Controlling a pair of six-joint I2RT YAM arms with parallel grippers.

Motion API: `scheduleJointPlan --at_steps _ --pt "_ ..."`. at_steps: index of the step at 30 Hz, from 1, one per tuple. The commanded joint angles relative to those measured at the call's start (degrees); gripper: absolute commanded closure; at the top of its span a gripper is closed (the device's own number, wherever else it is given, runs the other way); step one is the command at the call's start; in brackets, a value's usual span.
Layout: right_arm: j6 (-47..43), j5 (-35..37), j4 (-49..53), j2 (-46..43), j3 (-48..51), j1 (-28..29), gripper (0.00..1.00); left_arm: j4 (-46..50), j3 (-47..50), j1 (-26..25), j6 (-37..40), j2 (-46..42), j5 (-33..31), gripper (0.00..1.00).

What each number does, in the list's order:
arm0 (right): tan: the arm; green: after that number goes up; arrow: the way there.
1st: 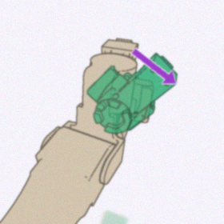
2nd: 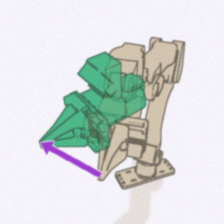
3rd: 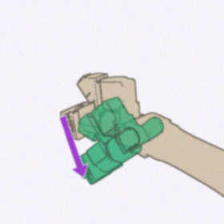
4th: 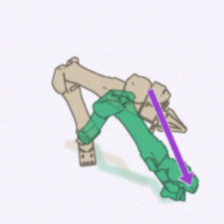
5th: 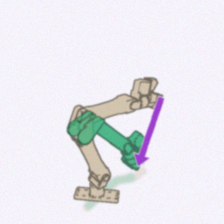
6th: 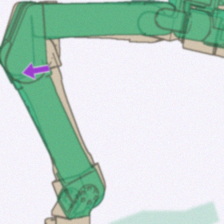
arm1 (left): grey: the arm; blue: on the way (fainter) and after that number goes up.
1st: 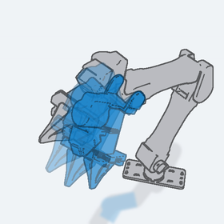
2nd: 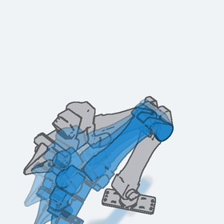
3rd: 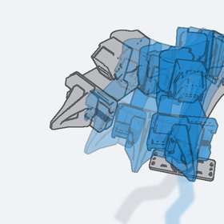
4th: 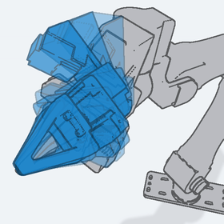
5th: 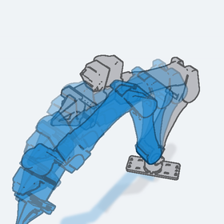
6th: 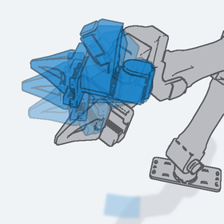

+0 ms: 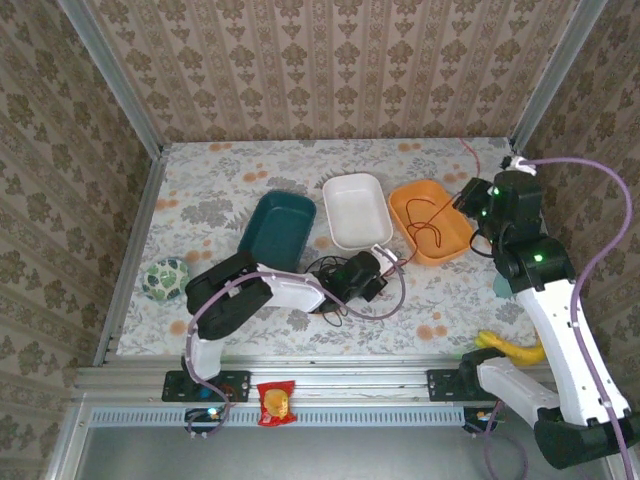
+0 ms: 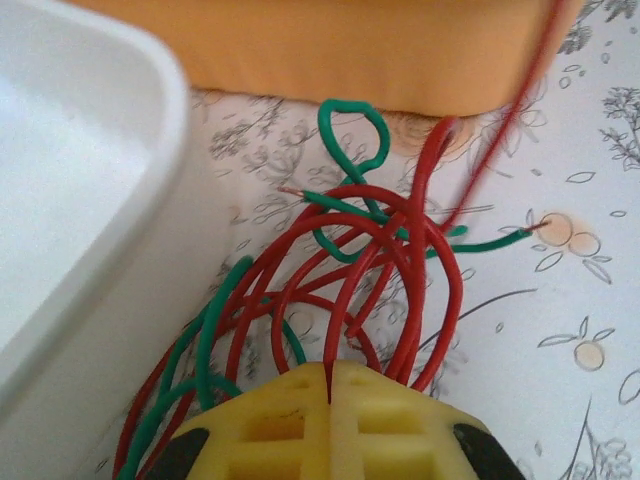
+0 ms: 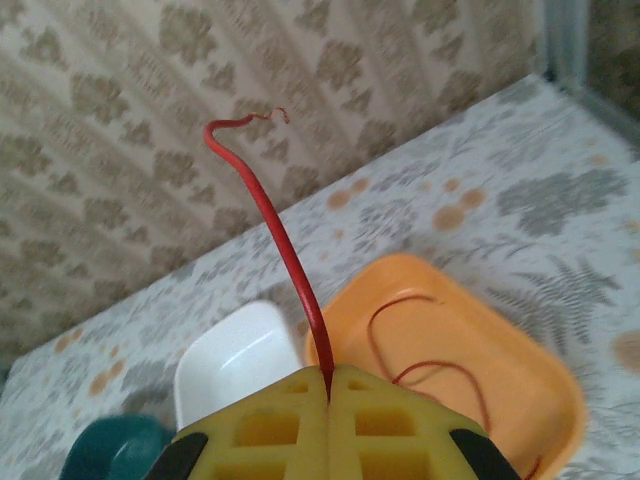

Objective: Untangle the cables

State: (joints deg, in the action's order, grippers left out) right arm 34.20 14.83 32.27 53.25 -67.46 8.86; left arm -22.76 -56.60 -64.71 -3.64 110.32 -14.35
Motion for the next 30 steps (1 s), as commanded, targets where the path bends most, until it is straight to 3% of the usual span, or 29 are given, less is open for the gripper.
scheduleJointPlan --at_steps 1,5,12,30 --pt "-1.58 10.27 2.08 -1.96 -1.97 -0.78 1.0 -0.58 1.94 0.62 -2.53 -3.5 -2.14 1.0" --pt "-3.08 12.95 0.66 -3.39 -2.41 -2.05 1.0 -0.22 3.86 0.71 -3.88 -4.63 -3.4 1.0" --pt "-5.85 4.75 -7.37 -3.02 -4.54 -4.48 1.0 0.04 5.97 0.55 -7.1 -5.14 -4.71 1.0" --pt "-10.87 3.95 -20.21 8.33 -15.22 -4.64 1.0 1.86 5.18 -0.51 -7.79 -4.68 -6.55 1.0"
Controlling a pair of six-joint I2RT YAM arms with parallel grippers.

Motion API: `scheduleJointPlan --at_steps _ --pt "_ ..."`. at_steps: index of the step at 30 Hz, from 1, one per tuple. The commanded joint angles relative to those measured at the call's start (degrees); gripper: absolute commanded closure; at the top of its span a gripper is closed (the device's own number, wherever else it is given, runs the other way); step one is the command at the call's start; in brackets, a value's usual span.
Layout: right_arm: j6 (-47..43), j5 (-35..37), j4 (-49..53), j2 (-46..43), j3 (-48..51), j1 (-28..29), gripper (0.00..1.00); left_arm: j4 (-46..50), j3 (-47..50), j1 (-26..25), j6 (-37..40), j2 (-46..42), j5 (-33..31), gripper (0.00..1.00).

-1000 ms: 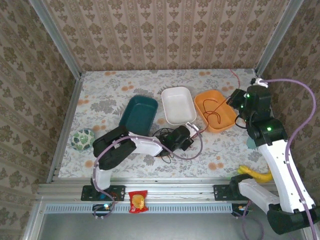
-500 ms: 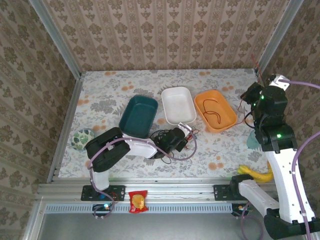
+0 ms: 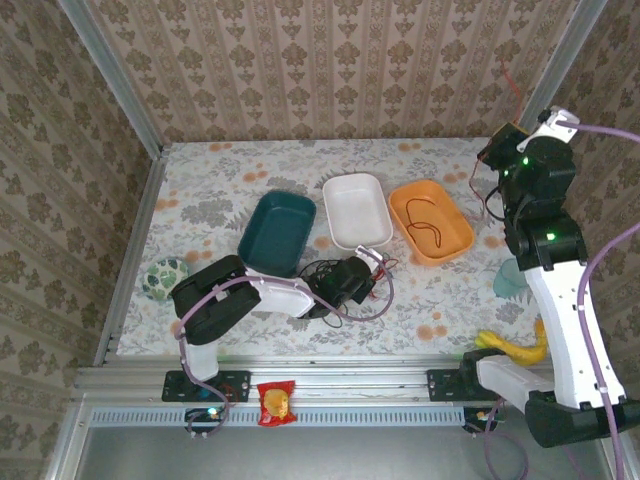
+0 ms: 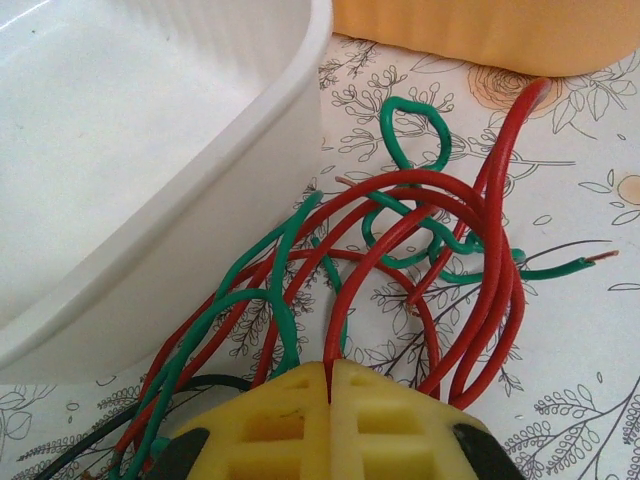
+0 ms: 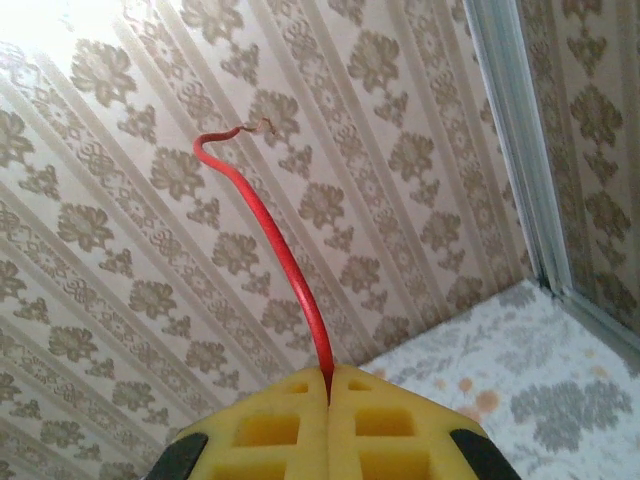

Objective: Untangle the cables

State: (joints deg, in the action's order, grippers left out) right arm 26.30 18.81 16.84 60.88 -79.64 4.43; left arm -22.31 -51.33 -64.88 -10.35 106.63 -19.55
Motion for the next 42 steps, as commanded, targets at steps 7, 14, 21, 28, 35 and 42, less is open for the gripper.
scheduleJointPlan --at_steps 7,14,21,28,35,42 --pt "-2.48 -2.39 -2.97 4.35 -4.63 -0.21 1.0 1.67 -0.23 -0.33 -1.09 -0.82 -1.59 1.0" --pt "4.19 -7.28 0.31 4.39 7.66 -0.21 1.0 1.89 -0.3 -0.33 -1.16 -0.81 -1.52 1.0" --pt "5.87 -7.49 5.13 3.15 20.04 -0.12 1.0 1.83 -0.26 -0.42 -1.08 -0.81 -1.55 1.0" --pt "5.11 -11.83 9.7 9.94 23.65 -0.03 1.0 1.74 -0.51 -0.42 -0.99 -0.7 -1.72 1.0" --pt "5.26 -18.28 10.51 23.22 21.36 0.32 1.0 1.65 -0.45 -0.62 -0.9 -0.76 -1.73 1.0" --pt "8.61 -18.62 6.97 31.69 20.22 0.25 1.0 1.32 0.13 -0.68 -0.9 -1.25 -2.25 1.0"
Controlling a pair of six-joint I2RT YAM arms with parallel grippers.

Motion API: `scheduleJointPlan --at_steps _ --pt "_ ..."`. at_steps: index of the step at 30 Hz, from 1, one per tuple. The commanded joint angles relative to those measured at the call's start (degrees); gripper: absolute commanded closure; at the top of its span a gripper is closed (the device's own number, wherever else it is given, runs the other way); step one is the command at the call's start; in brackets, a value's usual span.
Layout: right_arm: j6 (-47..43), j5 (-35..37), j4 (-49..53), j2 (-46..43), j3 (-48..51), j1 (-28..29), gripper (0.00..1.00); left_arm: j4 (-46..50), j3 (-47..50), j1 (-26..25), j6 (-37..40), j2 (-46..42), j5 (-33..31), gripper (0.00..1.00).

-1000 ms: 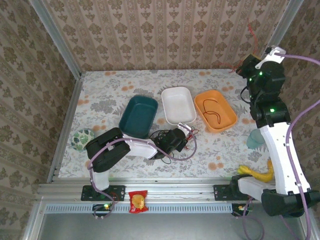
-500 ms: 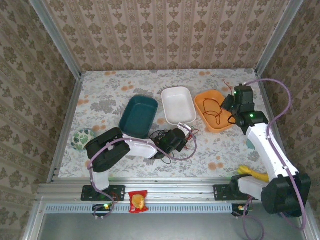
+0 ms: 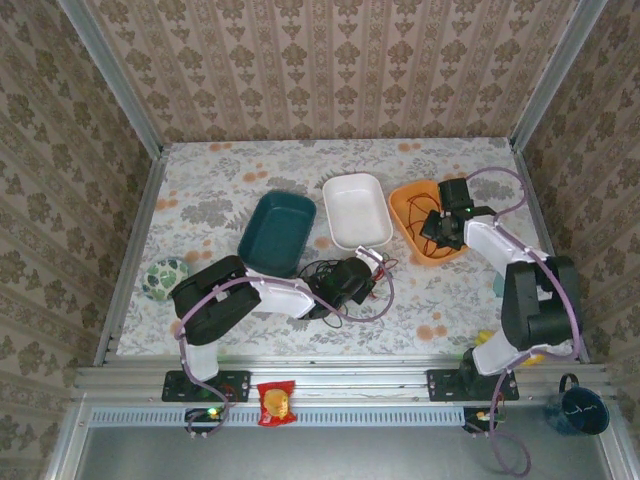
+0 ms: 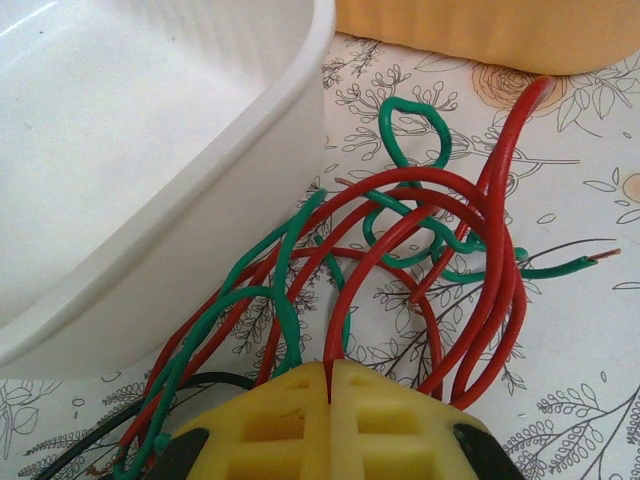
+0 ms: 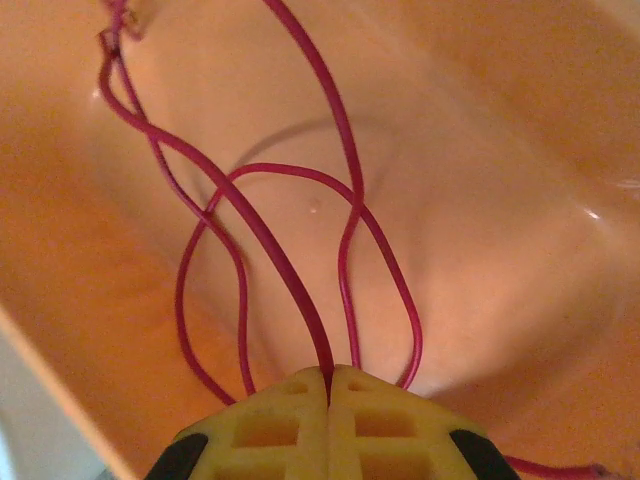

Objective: Untangle the cables

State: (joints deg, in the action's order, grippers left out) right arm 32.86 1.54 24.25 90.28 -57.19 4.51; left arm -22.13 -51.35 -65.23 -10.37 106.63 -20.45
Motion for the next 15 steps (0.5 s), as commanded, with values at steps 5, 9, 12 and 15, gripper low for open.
scheduleJointPlan --at_steps 5,9,12,15 --pt "3.01 -0.3 0.37 5.14 -3.91 0.32 0.96 0.79 0.8 -0.34 -0.97 -1.91 -1.95 1.0" --pt "3.22 1.42 0.66 3.58 -4.04 0.24 0.73 0.21 1.51 -0.33 -1.3 -2.8 -2.58 1.0" --pt "3.86 4.27 0.33 0.04 -3.08 0.24 0.55 -0.88 2.04 -0.29 -1.4 -3.51 -2.61 1.0" --pt "3.67 6.71 -0.03 -4.07 -1.95 0.23 0.49 -1.29 2.05 -0.25 -1.58 -3.93 -1.99 1.0"
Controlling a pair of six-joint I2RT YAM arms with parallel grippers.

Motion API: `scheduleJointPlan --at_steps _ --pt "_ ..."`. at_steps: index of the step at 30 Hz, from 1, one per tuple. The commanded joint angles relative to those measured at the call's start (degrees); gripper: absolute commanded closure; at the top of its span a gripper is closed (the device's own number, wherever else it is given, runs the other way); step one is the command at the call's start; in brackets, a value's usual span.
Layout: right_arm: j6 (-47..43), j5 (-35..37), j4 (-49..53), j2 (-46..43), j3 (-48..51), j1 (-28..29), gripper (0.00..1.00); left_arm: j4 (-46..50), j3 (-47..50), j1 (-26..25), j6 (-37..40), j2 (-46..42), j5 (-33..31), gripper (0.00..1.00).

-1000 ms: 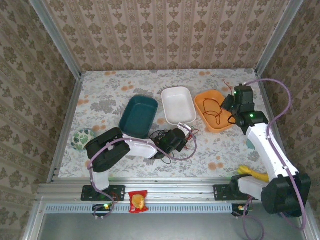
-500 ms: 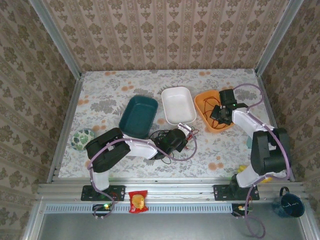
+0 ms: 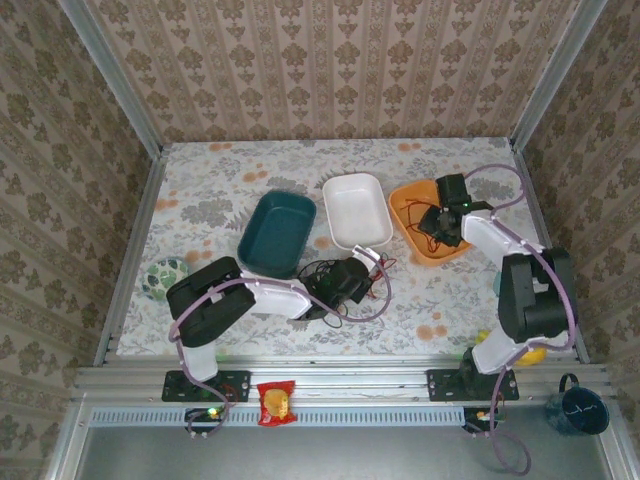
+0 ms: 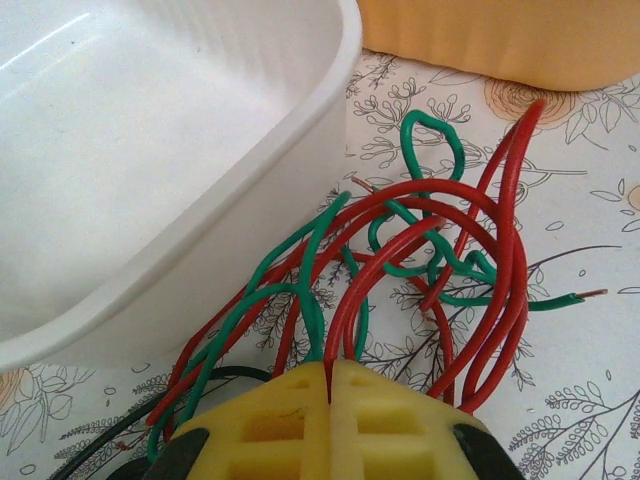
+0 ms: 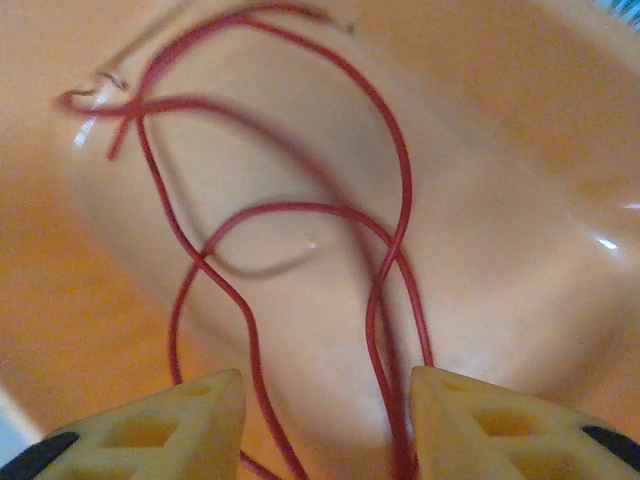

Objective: Untangle the cables

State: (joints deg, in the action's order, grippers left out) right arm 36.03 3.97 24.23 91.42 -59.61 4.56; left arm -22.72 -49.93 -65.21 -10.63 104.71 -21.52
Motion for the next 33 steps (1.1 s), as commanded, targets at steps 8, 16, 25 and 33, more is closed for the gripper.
scheduleJointPlan --at_steps 8,16,25,33 --pt "-2.44 6.47 1.57 -16.59 3.22 1.05 0.42 -2.07 1.46 -0.27 -1.84 -3.34 -0.76 1.0" --pt "-5.93 -2.53 4.52 -21.04 4.35 7.22 0.42 -3.53 2.47 0.25 -3.07 -3.89 -0.03 1.0" --pt "-6.43 -20.19 2.34 -13.26 8.06 16.44 0.47 -3.5 3.26 0.7 -3.96 -4.34 -0.29 1.0" --pt "-2.94 -14.38 -0.06 -9.6 9.23 17.5 0.61 -3.39 3.44 0.67 -3.87 -4.33 -0.72 1.0"
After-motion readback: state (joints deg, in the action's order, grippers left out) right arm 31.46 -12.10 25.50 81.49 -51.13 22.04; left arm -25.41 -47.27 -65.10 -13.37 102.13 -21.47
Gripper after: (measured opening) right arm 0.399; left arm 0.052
